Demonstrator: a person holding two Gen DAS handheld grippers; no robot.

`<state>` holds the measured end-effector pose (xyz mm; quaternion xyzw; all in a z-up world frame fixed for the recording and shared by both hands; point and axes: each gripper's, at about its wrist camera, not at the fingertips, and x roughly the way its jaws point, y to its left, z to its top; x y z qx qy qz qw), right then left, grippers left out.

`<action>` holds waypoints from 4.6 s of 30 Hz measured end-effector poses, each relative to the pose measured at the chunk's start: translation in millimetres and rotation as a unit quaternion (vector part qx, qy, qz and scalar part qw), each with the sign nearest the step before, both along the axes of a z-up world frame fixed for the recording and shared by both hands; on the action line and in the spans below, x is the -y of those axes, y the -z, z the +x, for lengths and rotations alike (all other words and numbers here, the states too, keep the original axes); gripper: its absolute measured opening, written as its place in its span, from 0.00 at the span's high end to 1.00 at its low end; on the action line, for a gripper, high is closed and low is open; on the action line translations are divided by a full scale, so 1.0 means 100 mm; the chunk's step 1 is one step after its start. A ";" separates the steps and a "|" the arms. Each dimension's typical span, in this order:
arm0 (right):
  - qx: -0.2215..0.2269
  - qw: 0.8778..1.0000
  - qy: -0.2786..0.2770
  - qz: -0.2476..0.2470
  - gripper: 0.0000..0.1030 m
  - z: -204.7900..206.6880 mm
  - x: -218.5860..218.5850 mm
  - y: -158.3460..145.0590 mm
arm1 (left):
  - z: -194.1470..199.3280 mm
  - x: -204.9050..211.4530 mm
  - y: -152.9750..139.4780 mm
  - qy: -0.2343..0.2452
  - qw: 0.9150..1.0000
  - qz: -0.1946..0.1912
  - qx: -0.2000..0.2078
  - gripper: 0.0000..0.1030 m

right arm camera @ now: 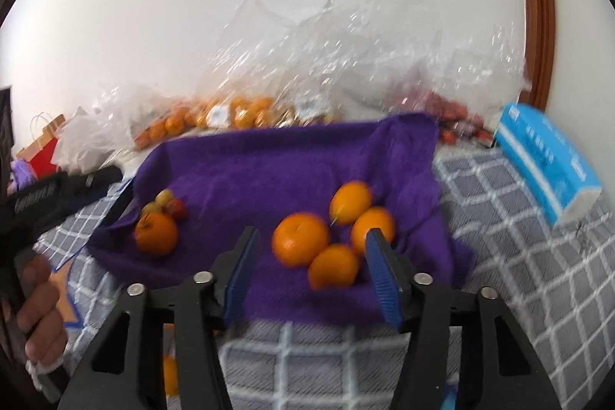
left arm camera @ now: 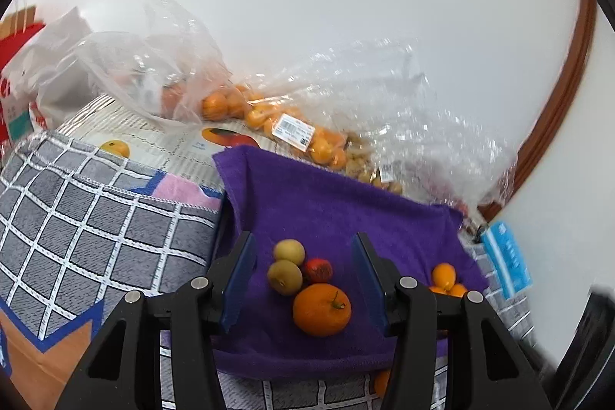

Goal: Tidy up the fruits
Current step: 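Open the left gripper to release the stemmed orange onto the towel, then grasp another large orange from the cover with the right gripper while the left gripper withdraws, then grasp a large orange from the cover with the left gripper while the right gripper holds its orange, then lift both held oranges toward the purple towel with both grippers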

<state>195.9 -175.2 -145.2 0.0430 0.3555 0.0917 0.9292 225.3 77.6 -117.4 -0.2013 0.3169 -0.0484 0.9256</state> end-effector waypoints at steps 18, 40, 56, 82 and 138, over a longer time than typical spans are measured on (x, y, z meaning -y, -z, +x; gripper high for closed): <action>-0.075 0.995 -0.067 -0.014 0.51 -0.14 -0.69 0.36 | 0.02 -0.45 0.00 -0.040 0.997 -0.067 -0.008 0.49; -0.037 0.997 0.040 -0.052 0.59 -0.31 0.29 0.32 | -0.04 -0.03 -0.04 0.016 1.000 -0.015 -0.004 0.49; -0.027 0.997 0.077 0.004 0.59 -0.38 0.57 0.29 | -0.21 0.55 -0.03 0.061 0.991 0.114 0.034 0.50; -0.016 0.997 0.079 0.010 0.59 -0.44 0.59 0.22 | -0.74 0.67 0.20 0.225 0.970 0.078 -0.046 0.50; 0.054 0.998 0.002 -0.015 0.59 -0.69 0.27 0.05 | -0.93 0.37 0.28 0.138 0.987 0.076 0.018 0.67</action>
